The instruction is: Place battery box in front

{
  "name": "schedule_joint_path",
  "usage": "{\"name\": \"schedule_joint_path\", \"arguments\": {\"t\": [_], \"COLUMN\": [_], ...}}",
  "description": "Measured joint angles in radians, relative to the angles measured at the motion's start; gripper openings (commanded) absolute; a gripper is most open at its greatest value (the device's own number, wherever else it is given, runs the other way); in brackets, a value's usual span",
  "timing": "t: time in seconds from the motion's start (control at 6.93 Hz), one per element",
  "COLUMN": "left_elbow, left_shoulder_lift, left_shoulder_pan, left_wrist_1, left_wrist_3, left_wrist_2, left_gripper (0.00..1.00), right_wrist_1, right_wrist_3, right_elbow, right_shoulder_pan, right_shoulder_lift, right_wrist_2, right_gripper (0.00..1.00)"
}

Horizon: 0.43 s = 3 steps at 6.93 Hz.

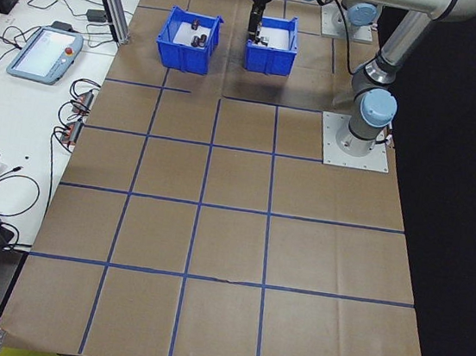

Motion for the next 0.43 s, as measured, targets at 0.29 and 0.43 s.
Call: {"name": "schedule_joint_path", "arguments": {"t": [0.29,0.43], "left_elbow": [0.000,0.000], "left_shoulder_lift": [-0.001,0.000], "left_shoulder_pan": [0.000,0.000], "left_wrist_1": [-0.005,-0.007], "left_wrist_3": [-0.001,-0.002], "left_wrist_2": [-0.001,-0.002], "left_gripper": [0.99,0.99], "right_wrist_1": [0.003,0.004], "right_wrist_3": [0.019,0.021], "right_elbow": [0.000,0.000], "right_shoulder_pan": [0.000,0.000], "right_shoulder_lift": [0.005,0.006], "right_wrist_2": [0.003,0.004], "right_gripper": [1.00,1.00]}}
